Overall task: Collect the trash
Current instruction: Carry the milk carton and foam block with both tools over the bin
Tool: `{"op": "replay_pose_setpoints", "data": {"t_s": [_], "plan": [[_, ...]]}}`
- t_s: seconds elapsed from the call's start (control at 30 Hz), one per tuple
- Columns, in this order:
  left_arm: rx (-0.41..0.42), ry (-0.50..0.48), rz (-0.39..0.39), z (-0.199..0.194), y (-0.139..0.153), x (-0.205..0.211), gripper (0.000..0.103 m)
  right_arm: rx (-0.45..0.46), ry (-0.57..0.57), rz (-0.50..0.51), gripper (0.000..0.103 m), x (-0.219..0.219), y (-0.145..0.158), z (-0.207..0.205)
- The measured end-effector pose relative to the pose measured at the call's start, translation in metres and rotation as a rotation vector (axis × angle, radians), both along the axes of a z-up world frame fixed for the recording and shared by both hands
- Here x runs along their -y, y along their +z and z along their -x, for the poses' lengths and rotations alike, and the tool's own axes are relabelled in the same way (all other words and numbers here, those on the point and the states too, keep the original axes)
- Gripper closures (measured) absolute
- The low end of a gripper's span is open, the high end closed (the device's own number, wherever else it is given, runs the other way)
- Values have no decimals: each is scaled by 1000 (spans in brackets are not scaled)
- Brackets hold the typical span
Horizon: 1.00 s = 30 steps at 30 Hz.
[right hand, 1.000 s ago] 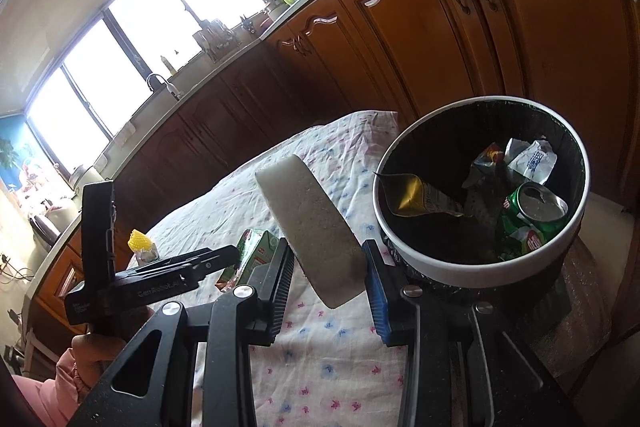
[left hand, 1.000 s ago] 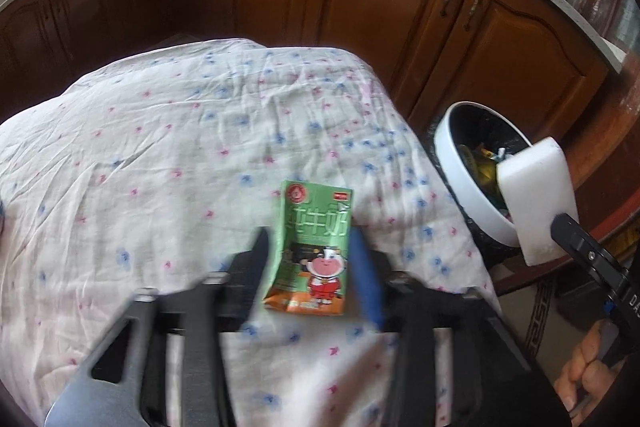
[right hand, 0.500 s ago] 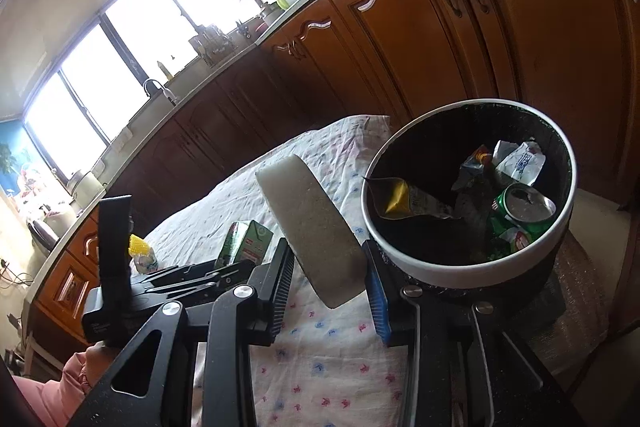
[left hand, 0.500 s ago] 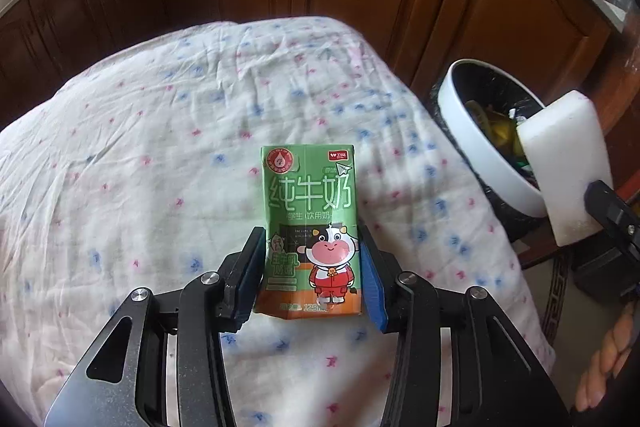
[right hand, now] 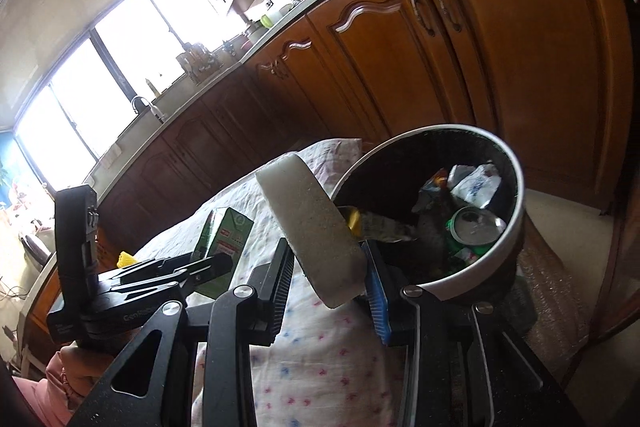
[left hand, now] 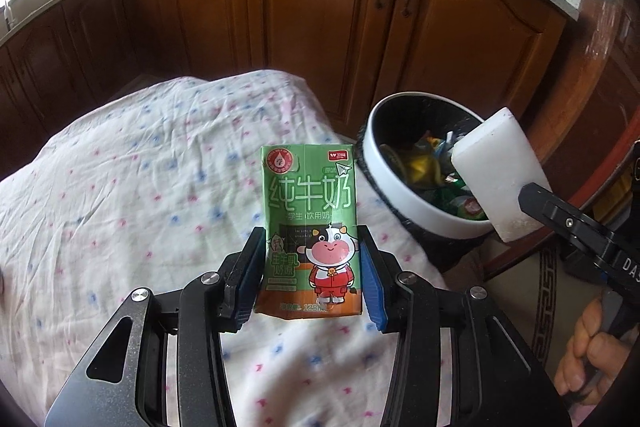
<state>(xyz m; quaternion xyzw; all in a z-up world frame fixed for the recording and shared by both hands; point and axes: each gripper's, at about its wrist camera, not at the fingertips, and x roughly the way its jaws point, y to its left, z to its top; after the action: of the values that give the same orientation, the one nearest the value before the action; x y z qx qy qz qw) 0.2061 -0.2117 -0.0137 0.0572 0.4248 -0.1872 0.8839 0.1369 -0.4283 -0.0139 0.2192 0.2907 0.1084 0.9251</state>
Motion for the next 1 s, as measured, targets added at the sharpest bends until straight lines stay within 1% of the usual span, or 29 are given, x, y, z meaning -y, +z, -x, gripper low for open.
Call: {"op": "replay_pose_setpoints", "data": {"t_s": [0.27,0.53,0.73,1.0], "plan": [[22,-64,14,1,12,29,60,4,-41,19,68,22,6,-2],[19,-118,36,-3,20,56,60,2,-86,56,68,44,13,-13],[-7,-147,40,-16,18,77,60,-36,-101,97,68,56,14,-33],[-29,-189,31,-32,17,105,60,-92,-111,109,67,64,2,-51]]}}
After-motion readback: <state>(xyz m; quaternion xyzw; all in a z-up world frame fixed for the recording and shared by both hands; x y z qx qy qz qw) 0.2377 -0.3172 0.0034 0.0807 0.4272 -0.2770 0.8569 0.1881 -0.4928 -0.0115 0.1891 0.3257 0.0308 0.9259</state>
